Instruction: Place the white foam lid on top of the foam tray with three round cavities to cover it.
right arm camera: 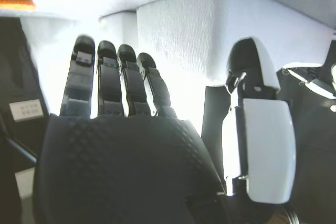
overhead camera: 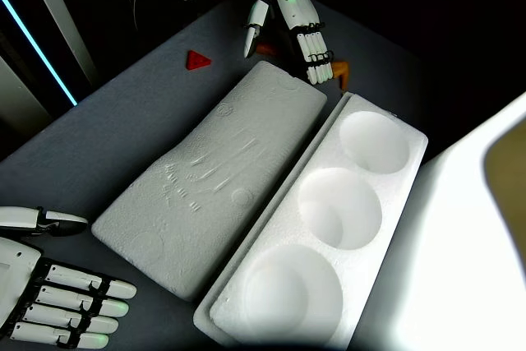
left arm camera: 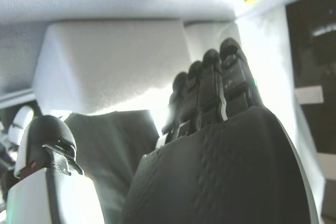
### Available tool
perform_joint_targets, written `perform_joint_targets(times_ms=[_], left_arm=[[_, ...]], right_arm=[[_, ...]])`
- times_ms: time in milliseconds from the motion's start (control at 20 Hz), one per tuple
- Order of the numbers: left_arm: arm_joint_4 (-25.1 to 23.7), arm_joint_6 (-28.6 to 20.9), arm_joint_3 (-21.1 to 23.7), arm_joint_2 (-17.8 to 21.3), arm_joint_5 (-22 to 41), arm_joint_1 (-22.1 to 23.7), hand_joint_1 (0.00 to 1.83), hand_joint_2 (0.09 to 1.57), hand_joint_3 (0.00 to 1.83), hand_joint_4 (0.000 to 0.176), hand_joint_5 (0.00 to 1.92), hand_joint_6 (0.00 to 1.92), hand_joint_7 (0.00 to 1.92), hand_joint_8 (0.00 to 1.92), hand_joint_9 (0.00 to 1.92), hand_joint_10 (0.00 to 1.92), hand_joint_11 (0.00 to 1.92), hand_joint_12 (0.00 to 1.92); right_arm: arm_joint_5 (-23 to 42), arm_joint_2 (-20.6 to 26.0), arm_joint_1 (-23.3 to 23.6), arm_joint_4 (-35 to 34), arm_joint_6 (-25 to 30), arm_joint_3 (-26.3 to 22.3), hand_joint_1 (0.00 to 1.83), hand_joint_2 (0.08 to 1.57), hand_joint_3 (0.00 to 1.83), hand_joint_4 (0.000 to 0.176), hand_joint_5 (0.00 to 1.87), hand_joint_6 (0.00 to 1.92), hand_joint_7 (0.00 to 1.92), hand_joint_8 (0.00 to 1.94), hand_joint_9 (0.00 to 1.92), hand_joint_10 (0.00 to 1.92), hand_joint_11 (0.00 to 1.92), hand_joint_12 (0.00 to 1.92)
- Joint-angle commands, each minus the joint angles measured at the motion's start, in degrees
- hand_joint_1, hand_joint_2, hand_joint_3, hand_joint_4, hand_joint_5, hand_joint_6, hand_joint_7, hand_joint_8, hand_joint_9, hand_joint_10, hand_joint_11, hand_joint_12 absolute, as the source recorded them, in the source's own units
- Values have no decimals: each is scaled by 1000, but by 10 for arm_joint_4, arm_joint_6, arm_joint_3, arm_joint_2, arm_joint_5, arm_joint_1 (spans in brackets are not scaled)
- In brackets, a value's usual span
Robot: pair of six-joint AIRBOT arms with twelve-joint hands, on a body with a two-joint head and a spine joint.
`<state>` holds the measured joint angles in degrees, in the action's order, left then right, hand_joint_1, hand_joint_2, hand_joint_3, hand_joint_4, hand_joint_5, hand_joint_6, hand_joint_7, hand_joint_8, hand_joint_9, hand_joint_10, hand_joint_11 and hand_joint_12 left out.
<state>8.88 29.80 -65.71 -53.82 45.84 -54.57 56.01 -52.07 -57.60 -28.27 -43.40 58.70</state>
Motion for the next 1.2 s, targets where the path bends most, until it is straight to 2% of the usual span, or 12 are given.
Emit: perform_joint_targets(times_ms=[0, 150, 250, 500, 550, 600, 650, 700, 750, 1000, 1100, 1150], left_arm=[[6, -1, -5, -3, 64, 5, 472, 945, 0, 0, 13, 0, 0, 0, 0, 0, 0, 0], [8, 1, -6, -10, 65, 6, 478, 938, 0, 0, 26, 5, 0, 0, 0, 0, 0, 0], [10, 1, -7, -14, 66, 7, 476, 943, 0, 0, 17, 1, 0, 0, 0, 0, 0, 0], [11, -5, -6, -21, 77, 7, 448, 955, 2, 0, 30, 5, 0, 0, 0, 0, 0, 0], [11, -6, -6, -22, 79, 7, 447, 960, 4, 0, 38, 8, 0, 0, 0, 0, 0, 0], [11, -7, -6, -23, 81, 7, 440, 965, 6, 0, 42, 9, 0, 0, 0, 0, 0, 0], [11, -10, -5, -23, 84, 6, 430, 971, 8, 0, 41, 8, 0, 0, 0, 0, 0, 0], [11, -13, -4, -23, 89, 4, 431, 973, 9, 0, 62, 16, 0, 0, 0, 0, 0, 0], [11, -17, -3, -23, 95, 1, 444, 978, 10, 0, 69, 18, 0, 0, 0, 0, 0, 0], [5, -29, 3, -20, 113, -4, 508, 1053, 31, 0, 62, 8, 0, 0, 0, 0, 0, 0], [0, -35, 7, -18, 121, -5, 525, 1063, 28, 0, 55, 4, 0, 0, 0, 0, 0, 0], [-1, -35, 10, -16, 125, -6, 527, 1066, 28, 0, 54, 3, 0, 0, 0, 0, 0, 0]], right_arm=[[60, 2, 7, -4, 4, 6, 629, 1114, 0, 0, 0, 0, 0, 0, 0, 0, 0, 463], [59, -5, 12, -8, 4, 11, 610, 1113, 0, 0, 0, 0, 0, 0, 0, 0, 0, 553], [59, -10, 15, -11, 4, 14, 528, 1112, 0, 0, 0, 0, 0, 0, 0, 0, 0, 925], [57, -22, 24, -14, 7, 21, 517, 1141, 3, 0, 0, 0, 0, 0, 0, 0, 0, 992], [57, -24, 25, -14, 7, 21, 542, 1135, 0, 0, 0, 0, 15, 3, 46, 22, 0, 1183], [57, -26, 27, -13, 7, 22, 515, 1127, 0, 0, 0, 0, 57, 15, 151, 74, 0, 1505], [57, -28, 28, -10, 10, 23, 508, 1114, 0, 0, 9, 3, 93, 23, 191, 104, 0, 1626], [57, -29, 29, -5, 15, 23, 511, 1131, 2, 0, 25, 7, 89, 15, 167, 106, 0, 1606], [59, -29, 29, -2, 18, 23, 546, 1142, 3, 0, 36, 7, 80, 7, 125, 98, 0, 1487], [73, -26, 29, 7, 26, 17, 550, 1184, 0, 0, 177, 33, 235, 24, 153, 183, 0, 1426], [82, -18, 29, 13, 29, 8, 526, 1202, 4, 0, 196, 32, 209, 8, 111, 195, 0, 1504], [85, -15, 29, 15, 29, 5, 501, 1219, 1, 0, 188, 18, 210, 4, 87, 308, 0, 1549]])
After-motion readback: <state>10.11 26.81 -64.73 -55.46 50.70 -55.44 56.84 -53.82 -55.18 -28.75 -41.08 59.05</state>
